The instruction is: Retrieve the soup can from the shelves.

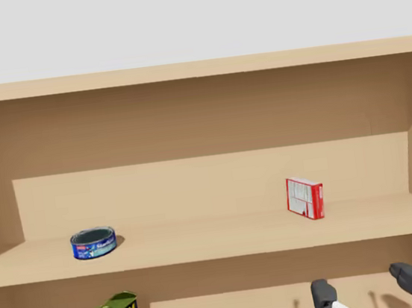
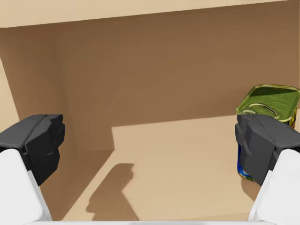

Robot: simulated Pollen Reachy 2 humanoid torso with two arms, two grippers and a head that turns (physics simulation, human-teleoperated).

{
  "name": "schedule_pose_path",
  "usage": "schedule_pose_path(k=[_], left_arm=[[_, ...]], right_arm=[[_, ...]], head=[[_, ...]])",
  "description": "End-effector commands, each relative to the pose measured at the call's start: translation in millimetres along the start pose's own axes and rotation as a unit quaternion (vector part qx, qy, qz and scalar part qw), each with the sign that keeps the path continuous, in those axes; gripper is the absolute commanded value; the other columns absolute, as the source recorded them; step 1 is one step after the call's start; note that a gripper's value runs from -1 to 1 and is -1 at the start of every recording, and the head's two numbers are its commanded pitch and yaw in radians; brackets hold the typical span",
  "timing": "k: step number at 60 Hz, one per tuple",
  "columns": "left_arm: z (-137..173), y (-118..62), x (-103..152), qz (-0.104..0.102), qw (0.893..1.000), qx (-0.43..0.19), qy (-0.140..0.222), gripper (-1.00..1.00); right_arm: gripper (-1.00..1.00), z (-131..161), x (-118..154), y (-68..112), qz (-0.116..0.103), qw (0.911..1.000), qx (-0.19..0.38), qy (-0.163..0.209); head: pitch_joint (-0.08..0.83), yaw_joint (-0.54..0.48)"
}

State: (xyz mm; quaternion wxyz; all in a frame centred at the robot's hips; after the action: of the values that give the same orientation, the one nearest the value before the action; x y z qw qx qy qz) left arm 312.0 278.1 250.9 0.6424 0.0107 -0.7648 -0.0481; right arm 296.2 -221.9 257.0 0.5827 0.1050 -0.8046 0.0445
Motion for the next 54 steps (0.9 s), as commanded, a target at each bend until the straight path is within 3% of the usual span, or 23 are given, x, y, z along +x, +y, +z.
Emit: schedule_pose_path(k=[1, 10, 30, 45, 54], left_arm=[[-0.2, 0.2, -0.3, -0.001, 1.0, 0.0, 0.0, -1.0], [-0.1, 0.8, -0.4, -0.002, 1.0, 0.002, -0.001, -1.0], [-0.4, 1.7, -0.8, -0.004, 1.0, 0.002, -0.004, -1.0], [1.6, 2.7, 2.8, 0.001, 1.0, -0.003, -0.012, -1.0], [2.0, 2.6, 4.8, 0.004, 1.0, -0.006, -0.019, -1.0]], right_arm=[[-1.0, 1.8, 0.1, 2.8, -0.006, 0.9999, -0.009, -0.009], [-1.0, -1.0, -0.8, 0.8, -0.003, 1.0, -0.007, -0.004], [-1.0, -2.1, -2.3, 0.9, 0.004, 0.9999, -0.013, 0.001], [-1.0, -3.0, -3.0, 1.5, 0.005, 0.9999, -0.011, 0.001], [-1.0, -3.4, -3.7, 2.4, 0.005, 0.9999, -0.01, 0.002]], head=[[0.001, -0.02], [0.042, -0.02], [0.315, -0.03], [0.485, -0.17], [0.543, -0.24]])
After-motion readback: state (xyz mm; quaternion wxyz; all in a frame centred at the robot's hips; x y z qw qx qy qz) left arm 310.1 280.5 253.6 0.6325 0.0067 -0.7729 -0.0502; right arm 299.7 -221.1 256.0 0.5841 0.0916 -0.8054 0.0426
